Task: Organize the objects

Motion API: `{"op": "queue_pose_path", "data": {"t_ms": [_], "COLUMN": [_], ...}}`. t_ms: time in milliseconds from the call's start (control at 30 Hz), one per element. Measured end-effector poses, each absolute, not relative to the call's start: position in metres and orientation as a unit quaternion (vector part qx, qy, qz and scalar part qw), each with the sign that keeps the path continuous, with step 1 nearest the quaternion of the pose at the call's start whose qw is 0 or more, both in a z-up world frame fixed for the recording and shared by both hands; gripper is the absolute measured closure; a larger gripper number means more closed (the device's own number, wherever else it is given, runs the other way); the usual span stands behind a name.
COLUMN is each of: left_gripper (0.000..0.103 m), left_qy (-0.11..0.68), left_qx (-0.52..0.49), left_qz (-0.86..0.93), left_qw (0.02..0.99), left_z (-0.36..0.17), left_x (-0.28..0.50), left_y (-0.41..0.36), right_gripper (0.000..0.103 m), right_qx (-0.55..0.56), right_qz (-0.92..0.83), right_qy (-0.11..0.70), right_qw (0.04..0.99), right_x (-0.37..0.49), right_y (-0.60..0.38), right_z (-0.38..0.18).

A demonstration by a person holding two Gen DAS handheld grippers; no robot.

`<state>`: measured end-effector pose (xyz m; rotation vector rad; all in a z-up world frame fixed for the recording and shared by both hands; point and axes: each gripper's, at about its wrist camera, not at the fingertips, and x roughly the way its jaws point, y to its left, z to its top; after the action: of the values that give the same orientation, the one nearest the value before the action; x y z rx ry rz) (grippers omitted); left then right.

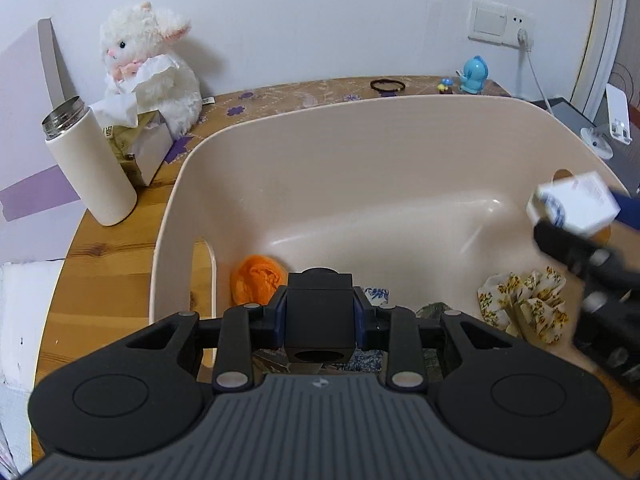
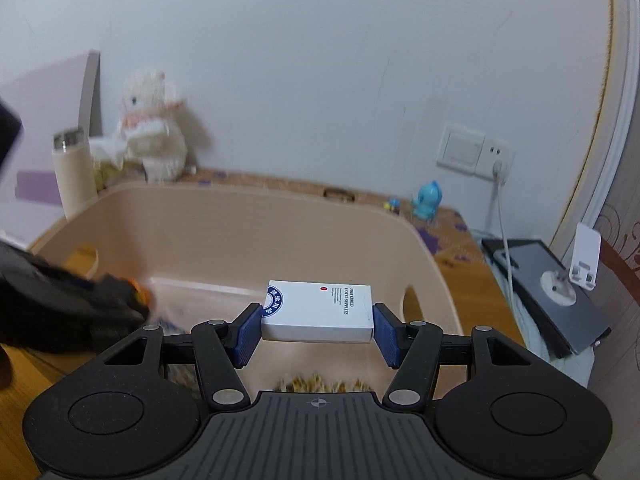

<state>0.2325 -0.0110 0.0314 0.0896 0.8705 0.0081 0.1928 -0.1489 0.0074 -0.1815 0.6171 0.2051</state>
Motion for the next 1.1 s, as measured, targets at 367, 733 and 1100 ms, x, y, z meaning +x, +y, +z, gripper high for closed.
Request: {"op": "queue_pose_path", "data": {"t_ms": [367,733,1100], "left_gripper": [0.028,0.026,0.026], "left_qy": [0.386,0.35,0.315], "left_qx": [0.036,0.038,0.037], "left_qz": [0.001,-0.011,-0.01], "left_qw": [0.922,0.936,0.948], "left_z": [0.057,0.078,0.093], "left_x": [0.212,0.166,0.111], "left_y": [-0.015,-0.016,-0.013], "right_gripper": [0.025,0.015,0.009], "right_qx": [-0.065,-0.084,-0.066], "right_qz": [0.086,0.082,0.096], "right_qy": [0.281,0.249,0.227], "right_qw": [0.954,0.961,0.967], "right_x": [0.167,0.116,0.068], "right_y": [-0.169,-0.176,-0.186], "right_z": [0.024,0.047,0.061]}}
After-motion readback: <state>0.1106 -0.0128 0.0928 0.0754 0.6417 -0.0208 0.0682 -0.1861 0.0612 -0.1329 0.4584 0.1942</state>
